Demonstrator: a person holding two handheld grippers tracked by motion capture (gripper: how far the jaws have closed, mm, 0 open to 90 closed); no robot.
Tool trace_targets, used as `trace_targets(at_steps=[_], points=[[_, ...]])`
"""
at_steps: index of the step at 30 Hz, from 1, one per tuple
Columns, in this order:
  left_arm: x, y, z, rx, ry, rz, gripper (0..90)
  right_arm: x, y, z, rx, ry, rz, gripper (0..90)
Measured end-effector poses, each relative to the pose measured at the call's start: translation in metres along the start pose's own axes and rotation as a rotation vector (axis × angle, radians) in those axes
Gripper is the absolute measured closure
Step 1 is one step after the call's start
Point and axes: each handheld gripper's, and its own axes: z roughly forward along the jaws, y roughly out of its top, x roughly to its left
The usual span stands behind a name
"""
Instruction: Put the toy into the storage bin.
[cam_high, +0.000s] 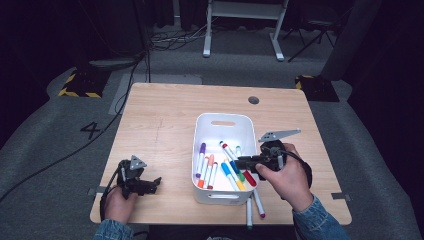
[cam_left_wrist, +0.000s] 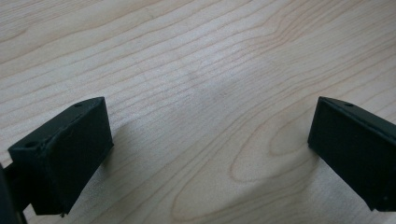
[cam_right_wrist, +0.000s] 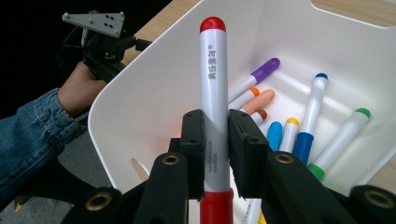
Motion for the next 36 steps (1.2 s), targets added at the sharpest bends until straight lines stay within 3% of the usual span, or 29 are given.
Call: trace_targets(at_steps=[17,28,31,36], points=[[0.000,0.000,0.000,0.000,-0.001,-0.001,0.0,0.001,-0.009,0.024,0.096,-0.034,-0.037,77.1],[0.000,0.000,0.000,-0.001,0.002,0.001,0.0,0.003,-0.013,0.031,0.144,-0.085,-0.066,76.5],[0.000,0.000,0.000,-0.001,0.002,0.001,0.0,0.004,-0.014,0.033,0.153,-0.098,-0.070,65.3],[0.000,0.000,0.000,0.000,0.001,0.000,0.0,0.003,-0.013,0.028,0.102,-0.118,-0.093,58.0]])
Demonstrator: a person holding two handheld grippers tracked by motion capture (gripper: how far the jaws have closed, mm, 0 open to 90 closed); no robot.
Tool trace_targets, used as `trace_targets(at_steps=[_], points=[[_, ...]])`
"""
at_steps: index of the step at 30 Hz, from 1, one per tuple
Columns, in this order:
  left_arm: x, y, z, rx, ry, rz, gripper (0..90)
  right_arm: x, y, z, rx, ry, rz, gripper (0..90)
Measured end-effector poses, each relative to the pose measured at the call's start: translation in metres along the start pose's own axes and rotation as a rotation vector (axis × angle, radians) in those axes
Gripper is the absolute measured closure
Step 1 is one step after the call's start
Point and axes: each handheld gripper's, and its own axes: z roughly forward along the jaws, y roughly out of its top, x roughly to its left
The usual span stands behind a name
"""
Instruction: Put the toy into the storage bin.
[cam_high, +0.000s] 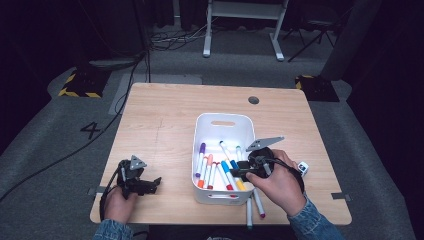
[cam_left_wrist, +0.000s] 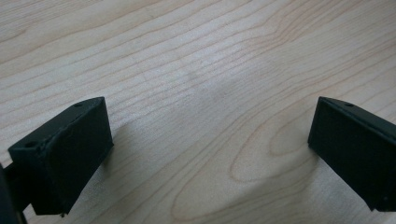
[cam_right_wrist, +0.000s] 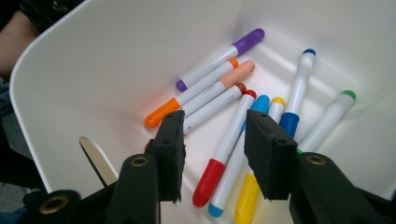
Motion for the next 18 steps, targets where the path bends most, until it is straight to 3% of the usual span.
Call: trace_targets(at_steps=[10,18], points=[[0.000,0.000,0.000,0.000,0.002,0.001,0.0,-0.007,-0.002,-0.018,-0.063,-0.028,0.002,57.1],[0.000,0.000,0.000,-0.001,0.001,0.001,0.0,-0.018,-0.010,-0.040,-0.116,-0.033,0.048,57.6]])
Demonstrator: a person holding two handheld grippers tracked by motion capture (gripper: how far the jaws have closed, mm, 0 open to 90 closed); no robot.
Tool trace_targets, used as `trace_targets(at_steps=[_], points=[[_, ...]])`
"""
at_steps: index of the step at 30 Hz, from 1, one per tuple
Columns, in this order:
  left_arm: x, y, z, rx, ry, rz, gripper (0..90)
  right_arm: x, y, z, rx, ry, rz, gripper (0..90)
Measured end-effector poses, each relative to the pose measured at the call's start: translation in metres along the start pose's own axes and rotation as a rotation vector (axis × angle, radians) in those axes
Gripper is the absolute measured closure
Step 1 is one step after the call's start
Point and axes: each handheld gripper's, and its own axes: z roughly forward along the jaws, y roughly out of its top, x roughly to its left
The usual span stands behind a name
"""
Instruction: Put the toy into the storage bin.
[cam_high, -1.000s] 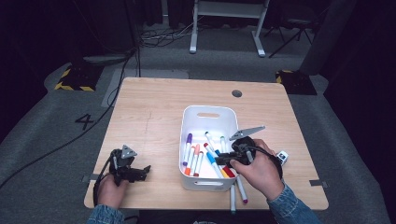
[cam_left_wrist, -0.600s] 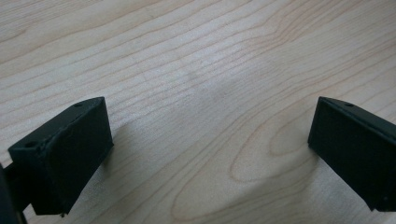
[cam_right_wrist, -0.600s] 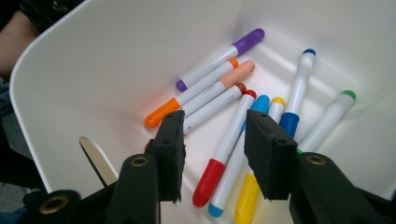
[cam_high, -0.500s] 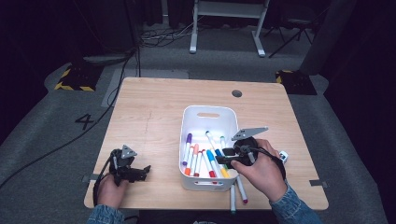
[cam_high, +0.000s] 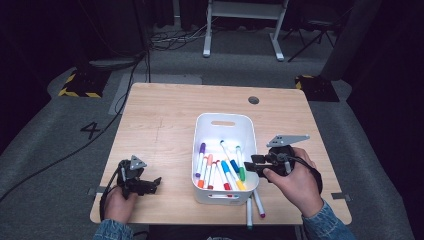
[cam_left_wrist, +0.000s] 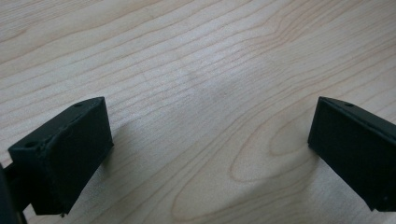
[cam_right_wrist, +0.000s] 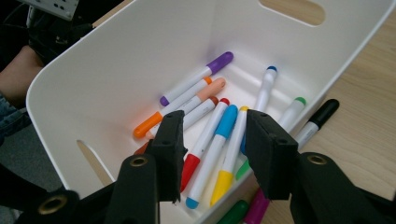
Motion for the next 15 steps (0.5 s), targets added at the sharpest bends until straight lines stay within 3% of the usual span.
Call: trace_targets(at_steps=[15], points=[[0.000,0.000,0.000,0.000,0.001,0.000,0.0,-0.016,-0.013,-0.026,-0.020,-0.065,0.017,56.2]])
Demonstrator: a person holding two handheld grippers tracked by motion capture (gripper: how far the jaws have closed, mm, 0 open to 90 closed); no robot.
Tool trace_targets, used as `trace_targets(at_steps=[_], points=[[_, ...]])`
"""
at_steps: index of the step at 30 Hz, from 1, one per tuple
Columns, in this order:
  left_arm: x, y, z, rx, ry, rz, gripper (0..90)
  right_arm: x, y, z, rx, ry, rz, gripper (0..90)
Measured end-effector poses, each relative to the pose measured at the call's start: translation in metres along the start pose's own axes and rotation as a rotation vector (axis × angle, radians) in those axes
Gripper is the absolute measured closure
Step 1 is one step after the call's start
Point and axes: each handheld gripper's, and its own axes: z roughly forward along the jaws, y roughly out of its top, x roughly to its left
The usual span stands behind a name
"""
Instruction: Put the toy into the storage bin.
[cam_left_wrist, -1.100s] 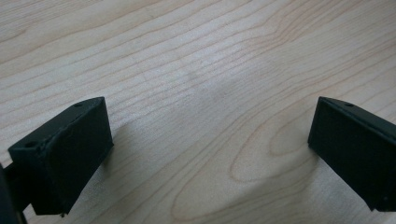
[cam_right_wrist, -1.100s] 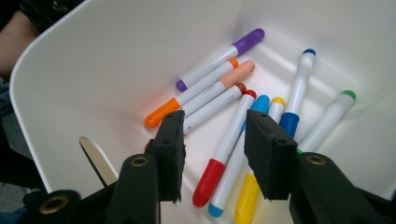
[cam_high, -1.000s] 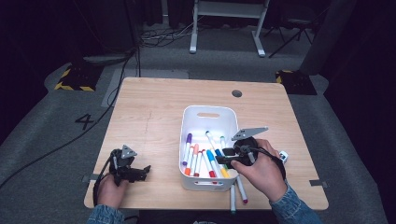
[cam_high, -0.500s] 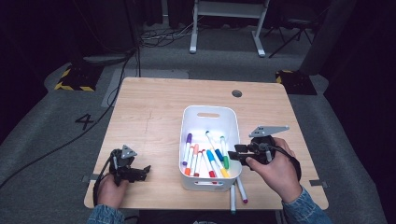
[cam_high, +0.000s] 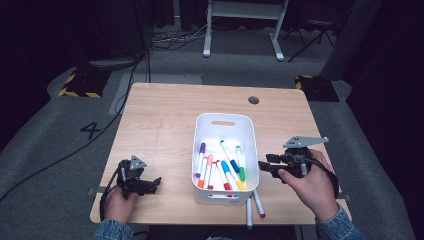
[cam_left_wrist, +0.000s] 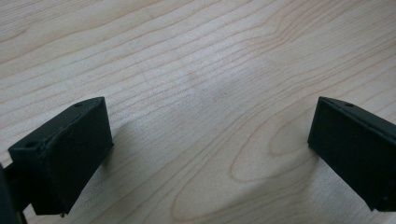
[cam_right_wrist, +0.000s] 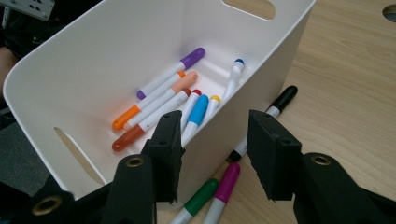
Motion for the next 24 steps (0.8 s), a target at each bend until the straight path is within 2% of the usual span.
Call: trace_targets(at_steps=[7,24], points=[[0.000,0.000,0.000,0.000,-0.001,0.000,0.0,-0.009,-0.015,0.002,0.034,-0.024,0.030,55.6],[0.000,0.000,0.000,0.001,-0.004,-0.002,0.0,-0.013,-0.058,0.045,0.199,-0.019,0.057,54.9]])
